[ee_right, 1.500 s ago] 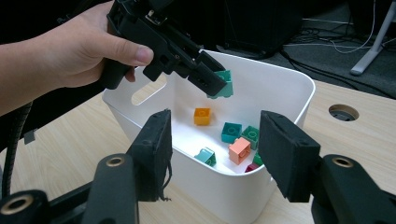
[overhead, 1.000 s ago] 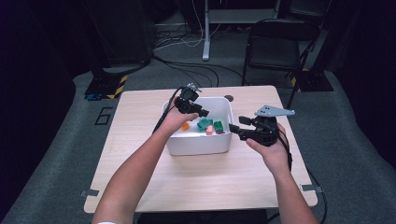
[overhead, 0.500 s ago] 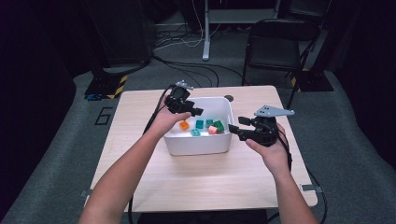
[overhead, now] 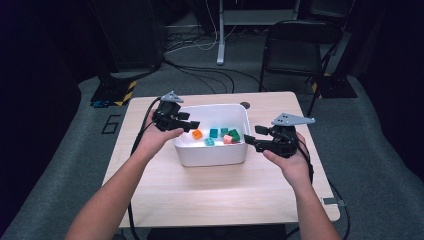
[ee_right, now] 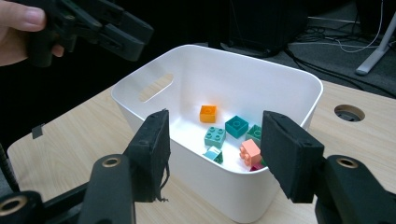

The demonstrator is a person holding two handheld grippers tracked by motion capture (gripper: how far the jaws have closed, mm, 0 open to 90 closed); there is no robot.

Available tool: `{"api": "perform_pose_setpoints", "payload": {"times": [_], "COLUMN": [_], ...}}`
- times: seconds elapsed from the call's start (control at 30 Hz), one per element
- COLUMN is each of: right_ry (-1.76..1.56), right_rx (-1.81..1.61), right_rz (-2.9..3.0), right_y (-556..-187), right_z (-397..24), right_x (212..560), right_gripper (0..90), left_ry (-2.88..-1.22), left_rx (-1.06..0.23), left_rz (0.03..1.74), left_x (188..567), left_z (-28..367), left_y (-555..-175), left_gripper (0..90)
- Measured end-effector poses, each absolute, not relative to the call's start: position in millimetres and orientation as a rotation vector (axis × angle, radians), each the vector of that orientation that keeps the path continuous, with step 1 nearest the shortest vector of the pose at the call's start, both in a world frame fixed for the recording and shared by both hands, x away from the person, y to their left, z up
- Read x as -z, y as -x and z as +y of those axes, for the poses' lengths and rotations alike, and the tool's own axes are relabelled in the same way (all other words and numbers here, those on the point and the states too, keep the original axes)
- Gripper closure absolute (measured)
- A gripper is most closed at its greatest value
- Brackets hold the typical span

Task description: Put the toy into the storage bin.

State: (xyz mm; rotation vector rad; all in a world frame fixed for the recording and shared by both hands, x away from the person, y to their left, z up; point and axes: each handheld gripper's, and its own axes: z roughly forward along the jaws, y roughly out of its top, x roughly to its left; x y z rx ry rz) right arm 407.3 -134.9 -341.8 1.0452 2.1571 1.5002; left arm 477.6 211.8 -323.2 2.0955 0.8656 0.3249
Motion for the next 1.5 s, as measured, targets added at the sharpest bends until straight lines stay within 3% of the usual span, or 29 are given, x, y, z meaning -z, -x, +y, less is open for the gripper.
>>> {"api": "perform_pose_setpoints", "payload": {"times": [0.57,1.5], "right_ry": [-1.062,-1.19], "right_rx": [-1.456,-1.33], "right_rz": [2.156,2.121], "right_y": [-408.0,-426.1], "right_z": [-135.2,-148.7], "right_x": [344.7,373.0], "right_gripper": [42.0,42.2], "left_ry": [-2.024,-1.966], "left_rx": [-0.417,-0.427], "left_rz": [1.013,1.203], "left_x": [362.2,481.1], "left_z": [280.4,315.4], "left_y": [-454.5,-444.7], "left_gripper": [41.6,41.6]}}
